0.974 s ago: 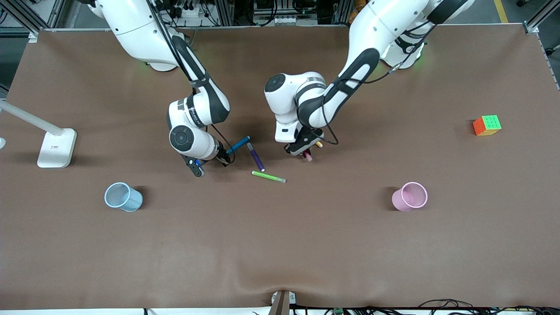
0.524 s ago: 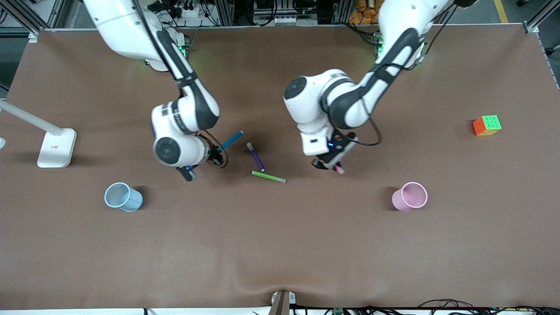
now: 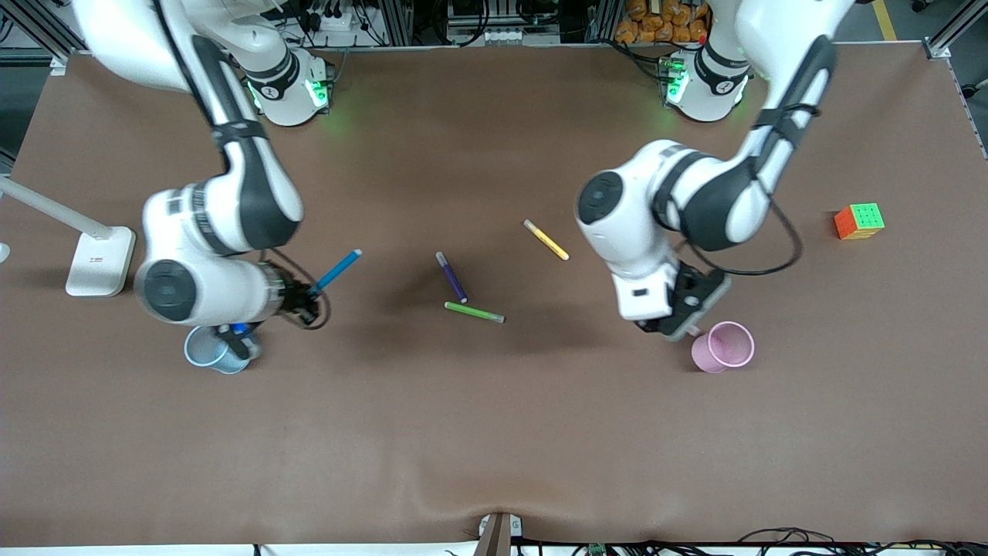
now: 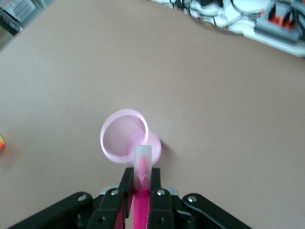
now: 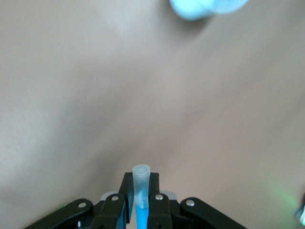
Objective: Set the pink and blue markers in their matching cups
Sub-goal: 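Carry the pink marker to the pink cup while the right carries blue, then lower the pink marker into the pink cup while the right lowers blue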
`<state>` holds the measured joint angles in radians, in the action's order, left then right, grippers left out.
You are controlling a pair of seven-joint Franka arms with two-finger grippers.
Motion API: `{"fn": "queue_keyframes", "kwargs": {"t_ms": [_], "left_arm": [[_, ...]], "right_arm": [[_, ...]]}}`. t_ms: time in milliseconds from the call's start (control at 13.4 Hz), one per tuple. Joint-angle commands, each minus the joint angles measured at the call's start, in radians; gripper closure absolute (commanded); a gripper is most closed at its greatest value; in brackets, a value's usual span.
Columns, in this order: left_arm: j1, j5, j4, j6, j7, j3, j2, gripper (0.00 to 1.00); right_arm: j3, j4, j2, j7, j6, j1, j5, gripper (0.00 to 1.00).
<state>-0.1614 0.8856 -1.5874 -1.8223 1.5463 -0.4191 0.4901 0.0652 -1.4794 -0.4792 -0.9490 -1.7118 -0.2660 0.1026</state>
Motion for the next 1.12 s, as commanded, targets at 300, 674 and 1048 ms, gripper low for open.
{"fn": "queue_keyframes", "kwargs": {"t_ms": [300,674,1048], "left_arm": [[0.008,0.223,0.012,0.139,0.020,0.025,0.038,1.00],[-0.012,0.294,0.011,0.224,0.150,0.051,0.096,1.00],[-0.032,0.424,0.009,0.327,0.274,0.052,0.182,1.00]], "right_arm": [[-0.016,0.154,-0.027,0.134,-0.002,0.048,-0.387,1.00],[-0.015,0.151,-0.064,0.165,-0.100,0.087,-0.603,1.00],[-0.002,0.146,-0.114,0.128,-0.236,0.110,-0.718,1.00]]}}
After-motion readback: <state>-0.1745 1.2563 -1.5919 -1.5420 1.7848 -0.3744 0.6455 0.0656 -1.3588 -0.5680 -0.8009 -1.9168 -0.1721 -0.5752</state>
